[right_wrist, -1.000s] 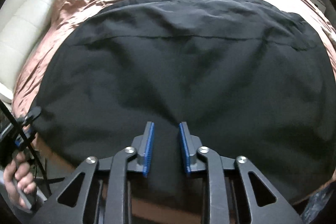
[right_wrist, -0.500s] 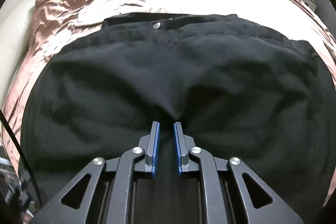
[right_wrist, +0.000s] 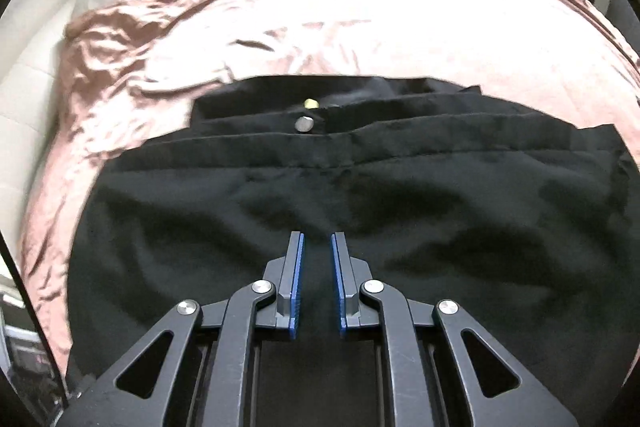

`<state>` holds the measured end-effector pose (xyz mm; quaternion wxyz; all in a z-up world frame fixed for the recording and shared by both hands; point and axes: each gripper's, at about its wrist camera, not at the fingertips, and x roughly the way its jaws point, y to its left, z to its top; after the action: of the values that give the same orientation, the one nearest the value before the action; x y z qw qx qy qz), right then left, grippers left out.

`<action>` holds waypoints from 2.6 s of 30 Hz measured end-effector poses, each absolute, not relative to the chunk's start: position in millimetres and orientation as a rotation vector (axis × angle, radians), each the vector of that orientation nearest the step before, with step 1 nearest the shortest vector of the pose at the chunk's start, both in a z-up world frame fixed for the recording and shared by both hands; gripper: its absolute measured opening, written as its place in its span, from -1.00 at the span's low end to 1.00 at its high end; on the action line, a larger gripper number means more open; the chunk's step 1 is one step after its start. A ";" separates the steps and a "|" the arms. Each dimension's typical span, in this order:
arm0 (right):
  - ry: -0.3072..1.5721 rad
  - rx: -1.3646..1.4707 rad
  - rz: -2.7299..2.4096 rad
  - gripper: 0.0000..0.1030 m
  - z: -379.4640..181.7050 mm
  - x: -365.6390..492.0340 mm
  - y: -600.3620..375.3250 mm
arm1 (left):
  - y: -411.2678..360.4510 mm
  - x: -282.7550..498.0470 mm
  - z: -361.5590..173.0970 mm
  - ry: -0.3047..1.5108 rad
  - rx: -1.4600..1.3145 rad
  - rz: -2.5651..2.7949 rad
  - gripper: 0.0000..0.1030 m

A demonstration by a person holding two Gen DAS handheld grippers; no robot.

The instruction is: Fold large clothes

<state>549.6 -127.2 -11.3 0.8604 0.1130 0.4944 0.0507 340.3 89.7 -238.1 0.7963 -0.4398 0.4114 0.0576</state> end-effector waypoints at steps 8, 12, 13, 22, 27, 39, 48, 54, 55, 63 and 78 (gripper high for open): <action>1.008 0.245 0.183 -0.70 4.9 477.7 -128.4 | 79.5 335.1 -206.2 0.832 -0.883 0.092 -0.73; 0.996 0.258 0.209 -0.15 7.0 449.2 -133.0 | 75.3 334.5 -190.2 0.803 -0.882 0.067 -0.76; 0.986 0.257 0.216 -0.15 8.2 439.7 -134.1 | 73.9 335.0 -184.8 0.792 -0.881 0.057 -0.77; 0.994 0.281 0.242 -0.52 -3.5 376.3 -146.4 | 51.4 344.7 -142.0 0.735 -0.836 -0.006 -0.80; 1.000 0.307 0.244 -0.56 -13.5 364.5 -149.9 | 37.3 348.8 -118.6 0.704 -0.802 -0.045 -0.81; 1.032 0.377 0.233 -0.64 -51.5 377.6 -151.4 | -31.6 368.9 -66.0 0.677 -0.664 -0.201 -0.84; 0.960 0.507 0.315 -0.64 -28.1 355.8 -187.2 | -97.5 380.6 -28.6 0.673 -0.563 -0.326 -0.84; 0.827 0.570 0.322 -0.64 5.8 320.5 -246.7 | -141.7 390.6 -19.8 0.694 -0.515 -0.382 -0.84; 0.803 0.592 0.313 -0.64 9.3 312.2 -263.0 | -150.3 392.9 -19.9 0.699 -0.505 -0.391 -0.84; 0.723 0.706 0.188 -0.64 0.7 261.7 -345.8 | -239.9 411.2 -40.4 0.778 -0.463 -0.473 -0.84; 0.700 0.846 0.059 0.24 -26.5 226.9 -415.2 | -341.8 420.8 -119.1 1.048 -0.396 -0.678 0.39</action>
<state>226.9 -415.2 -26.5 0.8526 0.4022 0.3325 0.0280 420.8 -341.8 -119.1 0.7932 -0.1840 0.4876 -0.3152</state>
